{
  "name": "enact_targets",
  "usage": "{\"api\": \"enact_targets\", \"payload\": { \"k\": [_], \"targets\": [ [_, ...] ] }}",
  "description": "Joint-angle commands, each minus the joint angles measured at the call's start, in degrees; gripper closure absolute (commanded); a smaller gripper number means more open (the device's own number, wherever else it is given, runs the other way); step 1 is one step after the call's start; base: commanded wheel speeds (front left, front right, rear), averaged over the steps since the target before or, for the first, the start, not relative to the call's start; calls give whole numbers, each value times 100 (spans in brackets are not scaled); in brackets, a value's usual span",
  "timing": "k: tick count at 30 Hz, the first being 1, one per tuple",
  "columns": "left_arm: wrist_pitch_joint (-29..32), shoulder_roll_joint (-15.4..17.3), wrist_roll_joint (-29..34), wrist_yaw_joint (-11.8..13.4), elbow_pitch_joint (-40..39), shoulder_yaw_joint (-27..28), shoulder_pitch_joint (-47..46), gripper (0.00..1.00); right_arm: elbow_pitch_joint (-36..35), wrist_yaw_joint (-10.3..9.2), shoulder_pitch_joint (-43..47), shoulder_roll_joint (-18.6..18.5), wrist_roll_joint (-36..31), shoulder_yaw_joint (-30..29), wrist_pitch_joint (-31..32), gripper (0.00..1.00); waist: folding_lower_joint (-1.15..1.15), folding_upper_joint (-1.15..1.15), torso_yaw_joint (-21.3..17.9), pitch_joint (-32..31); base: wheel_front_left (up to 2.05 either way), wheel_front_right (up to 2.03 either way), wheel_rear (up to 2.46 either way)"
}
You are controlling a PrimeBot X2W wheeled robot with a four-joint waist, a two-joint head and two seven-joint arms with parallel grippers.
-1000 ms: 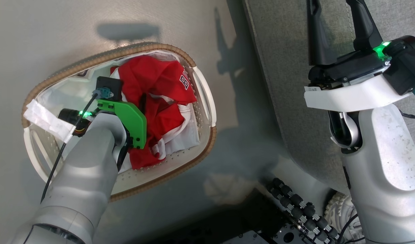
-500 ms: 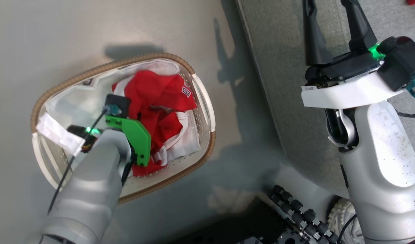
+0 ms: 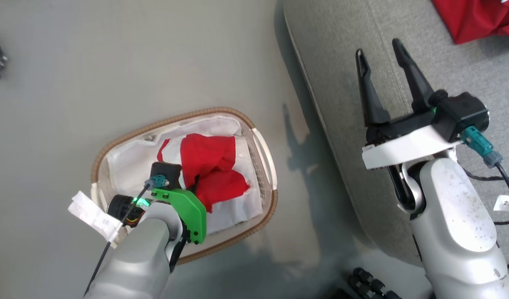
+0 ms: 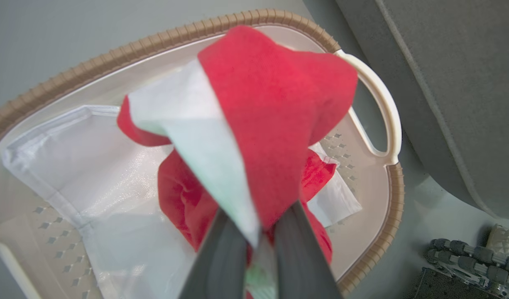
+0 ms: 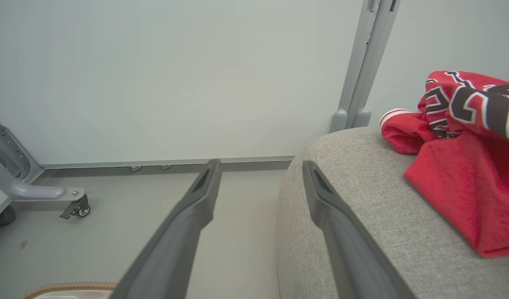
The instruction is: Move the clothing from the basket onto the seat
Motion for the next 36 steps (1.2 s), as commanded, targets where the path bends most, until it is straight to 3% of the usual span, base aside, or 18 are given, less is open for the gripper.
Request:
{"api": "enact_targets", "payload": {
  "k": [1, 8, 21, 30, 36],
  "targets": [
    [-95, -4, -16, -17, -55, -48, 122, 100, 74, -8, 150, -26, -51, -33, -9, 0, 0, 0, 420, -759, 0, 0, 0],
    [-256, -21, -12, -17, -343, -98, 385, 100, 316, -8, 552, -25, -114, -93, -9, 0, 0, 0, 716, -1496, 0, 0, 0],
    [-253, 138, 922, 264, -2510, 1010, 1128, 100, 573, -8, 1292, -25, -154, -219, -9, 0, 0, 0, 1156, -2550, 0, 0, 0],
    [-252, 56, 1437, 193, -3743, 1675, 1367, 100, 813, -8, 1721, -24, -196, -62, -9, 0, 0, 0, 1313, -3054, 0, 0, 0],
    [-254, 9, 1603, 129, -4129, 1770, 1474, 100, 1049, -8, 1986, -22, -319, 270, -9, 0, 0, 0, 1369, -3330, 0, 0, 0]
  ]
}}
